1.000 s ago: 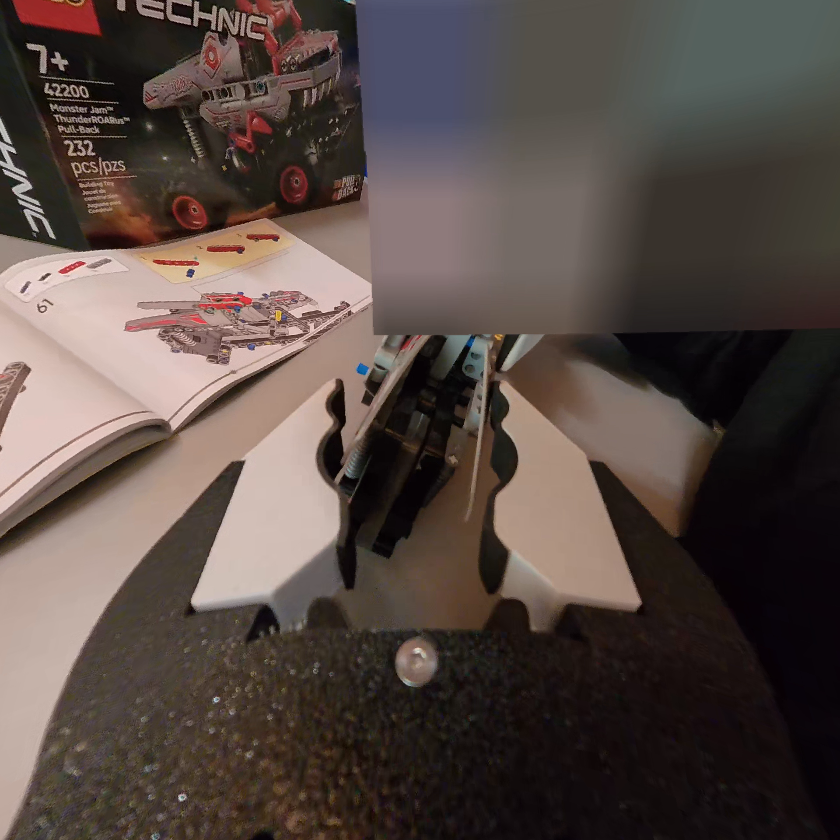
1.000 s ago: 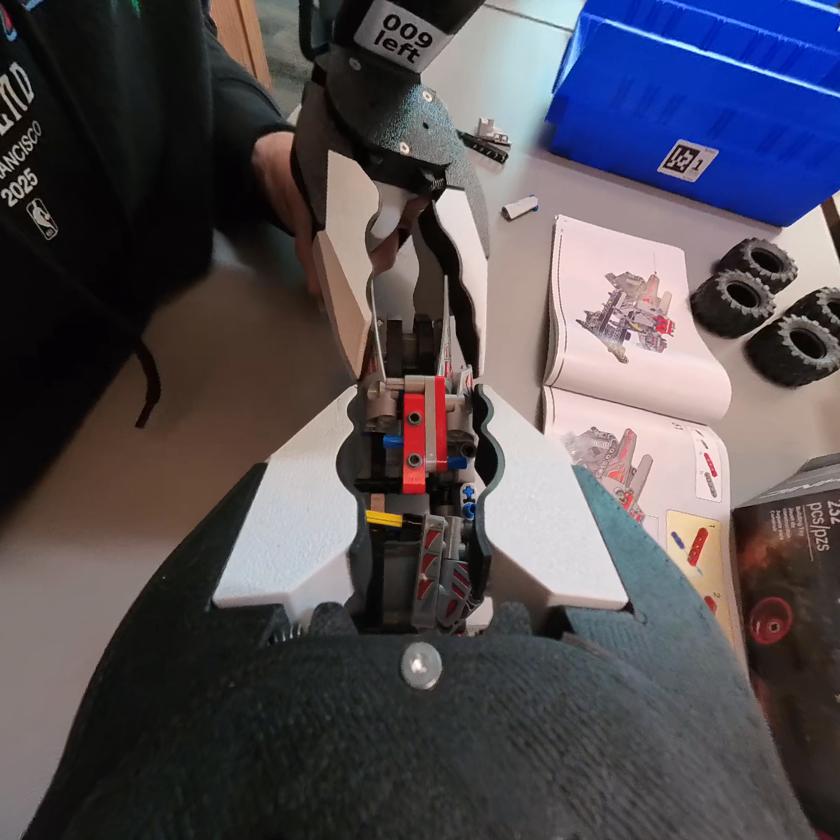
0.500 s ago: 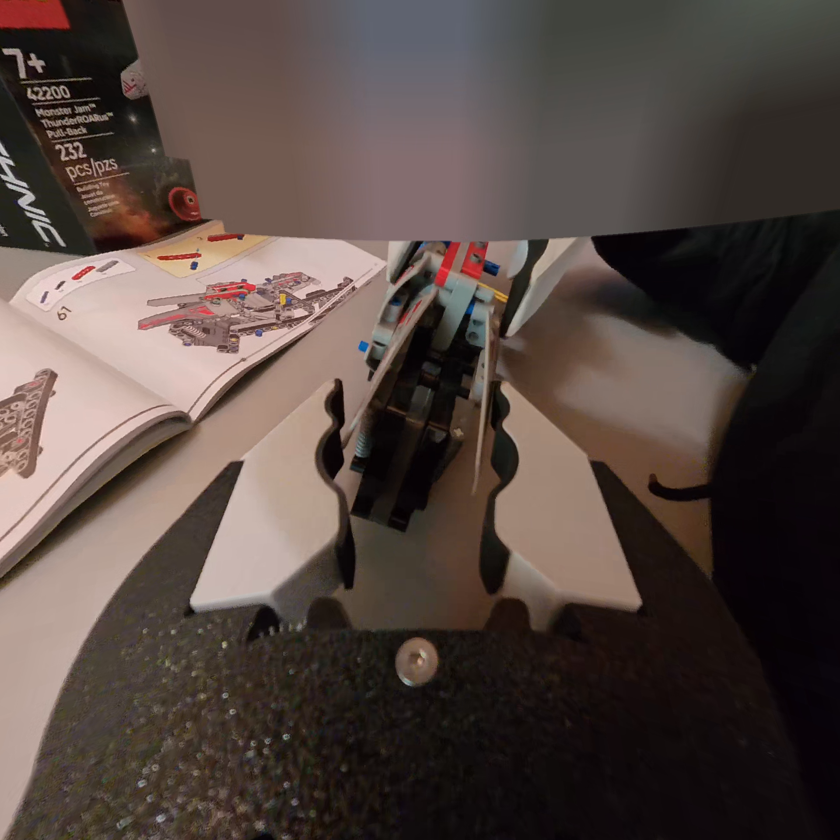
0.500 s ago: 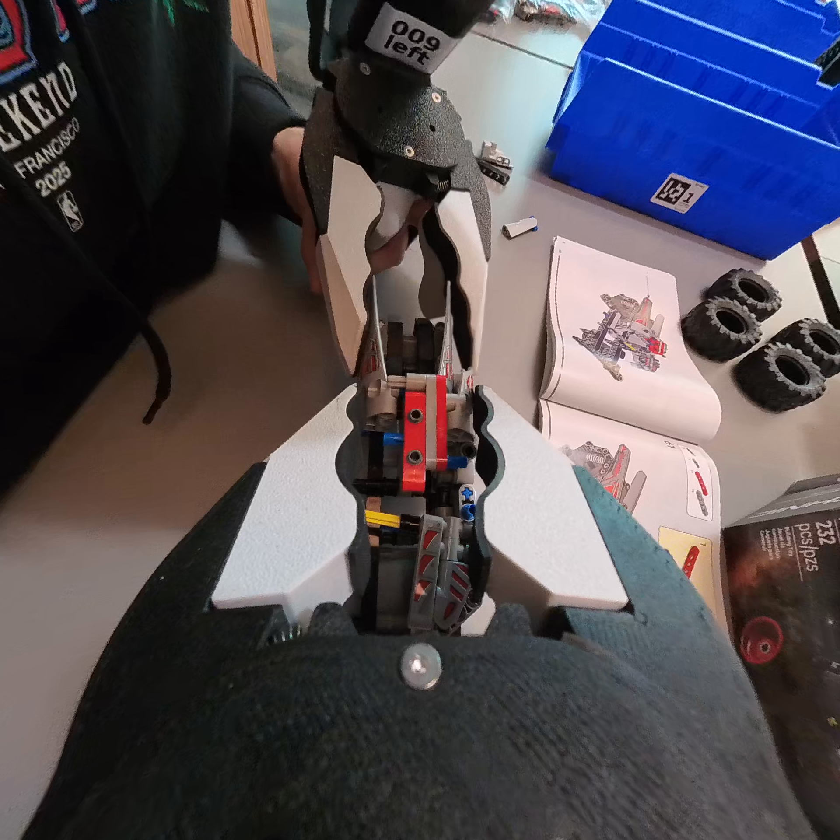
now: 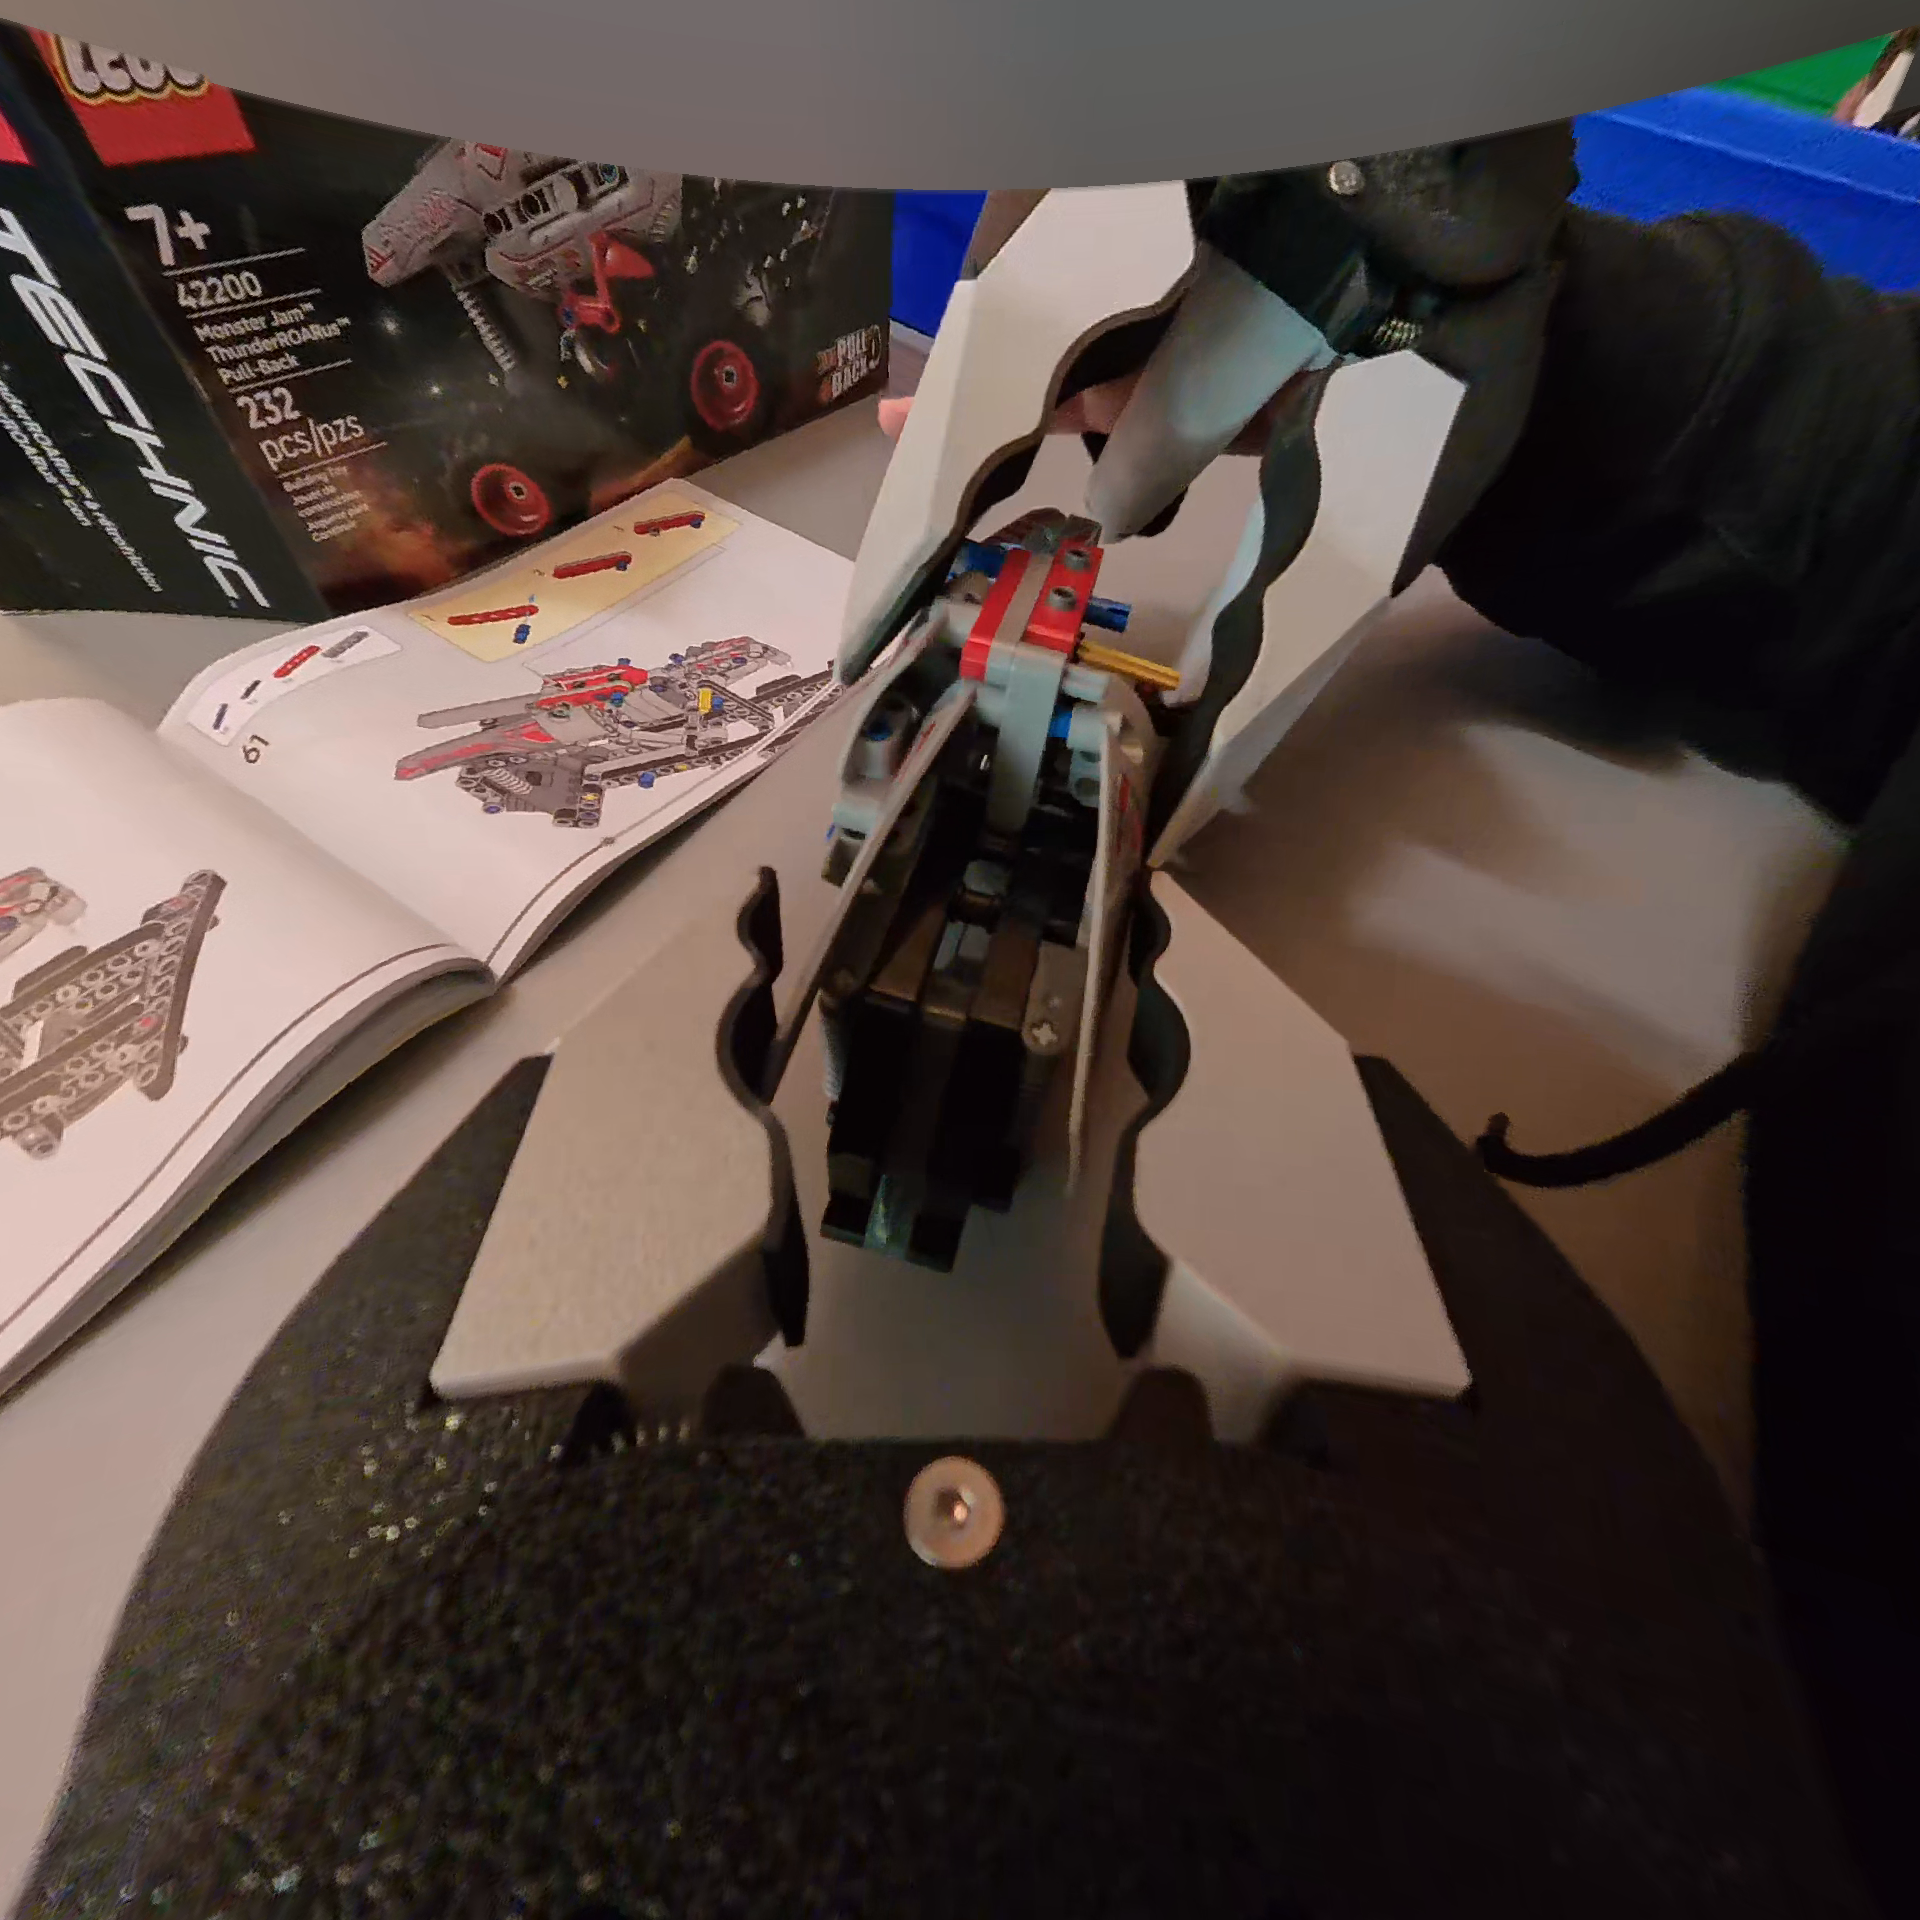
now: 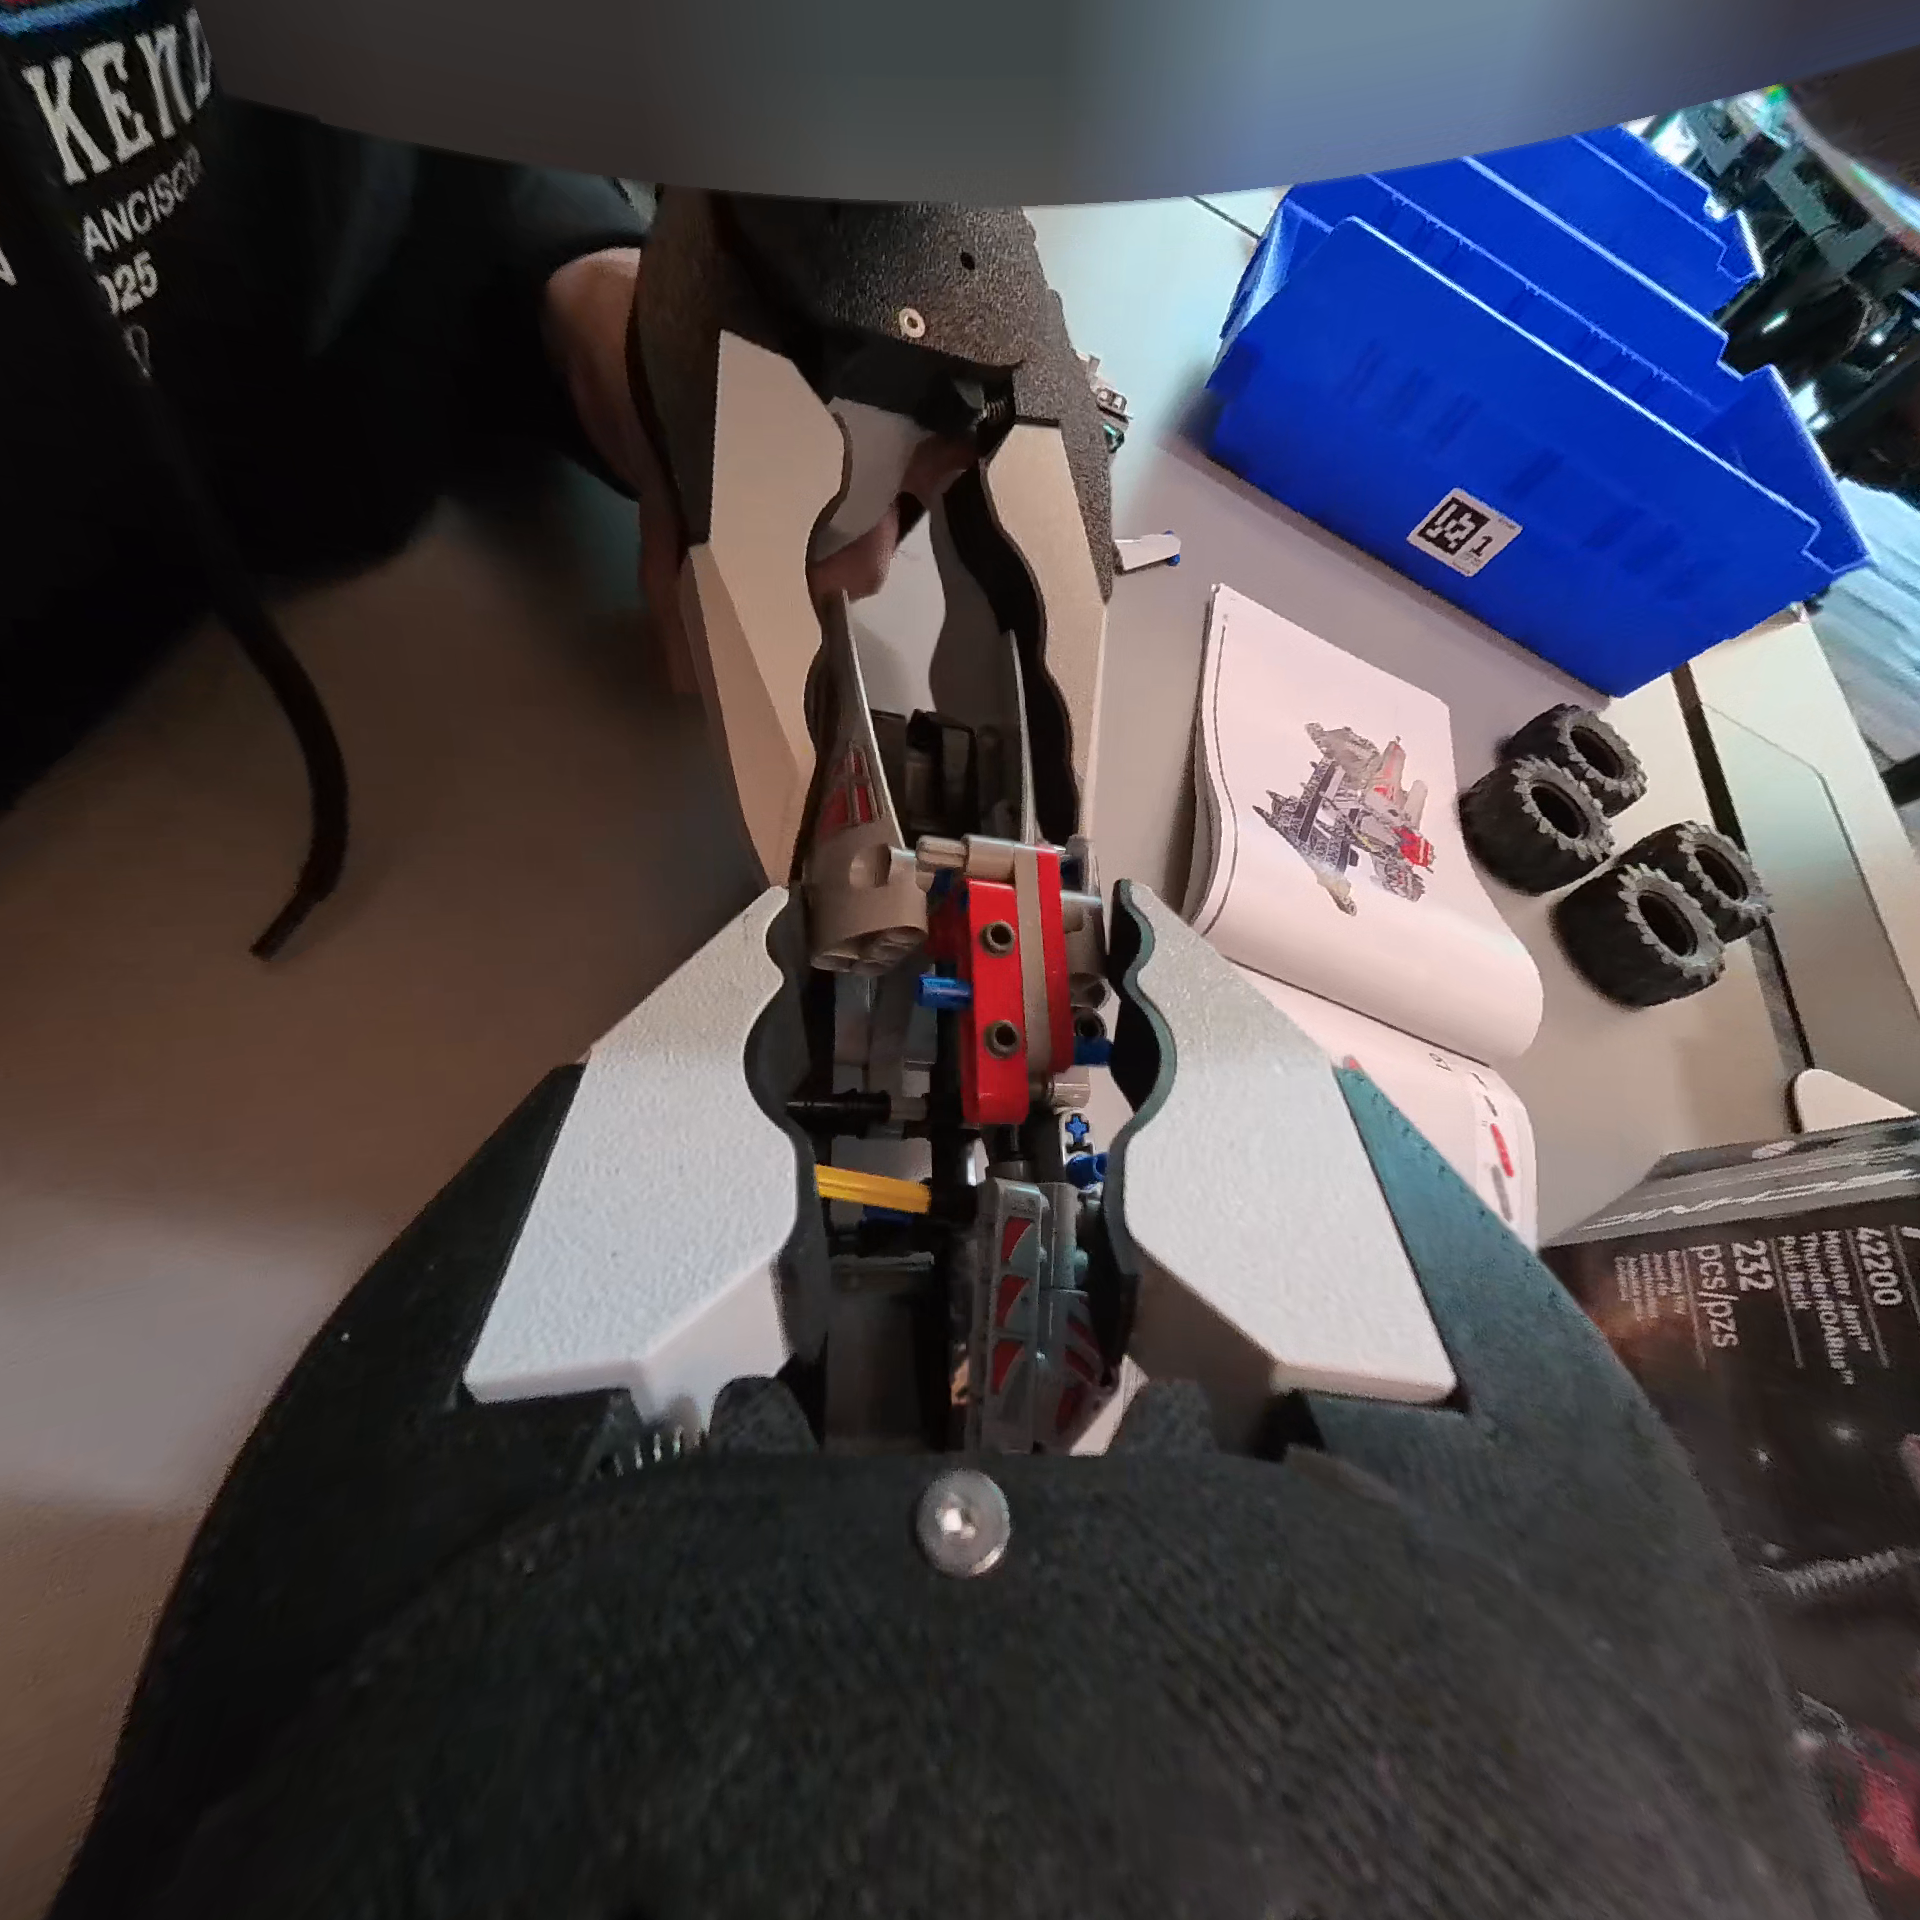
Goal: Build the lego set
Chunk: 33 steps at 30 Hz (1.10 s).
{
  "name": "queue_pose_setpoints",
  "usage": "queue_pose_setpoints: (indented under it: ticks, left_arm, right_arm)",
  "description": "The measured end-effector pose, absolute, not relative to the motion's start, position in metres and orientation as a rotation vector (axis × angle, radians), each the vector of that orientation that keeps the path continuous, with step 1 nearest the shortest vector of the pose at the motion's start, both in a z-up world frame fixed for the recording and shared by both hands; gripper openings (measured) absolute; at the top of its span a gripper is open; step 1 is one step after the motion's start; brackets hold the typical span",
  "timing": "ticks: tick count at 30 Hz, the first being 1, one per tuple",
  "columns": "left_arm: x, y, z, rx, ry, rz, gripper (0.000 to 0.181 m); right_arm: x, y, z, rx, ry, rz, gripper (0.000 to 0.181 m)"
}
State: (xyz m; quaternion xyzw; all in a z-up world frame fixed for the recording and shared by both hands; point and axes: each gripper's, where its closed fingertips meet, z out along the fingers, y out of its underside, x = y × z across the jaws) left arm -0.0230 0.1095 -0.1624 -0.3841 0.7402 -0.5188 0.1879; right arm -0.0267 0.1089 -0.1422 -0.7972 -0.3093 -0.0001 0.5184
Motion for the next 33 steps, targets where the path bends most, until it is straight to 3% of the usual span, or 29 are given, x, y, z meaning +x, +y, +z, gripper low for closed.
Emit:
queue_pose_setpoints:
  ticks: [11, 33]
  left_arm:
    - [-0.029, 0.115, -0.168, -1.154, 2.140, -1.503, 0.060]
    - [-0.024, 0.108, -0.169, -1.057, 2.208, -1.518, 0.057]
  right_arm:
    - [-0.019, 0.117, -0.154, -1.945, -0.699, -0.028, 0.064]
    - [-0.020, 0.105, -0.151, -2.235, -0.708, 0.218, 0.055]
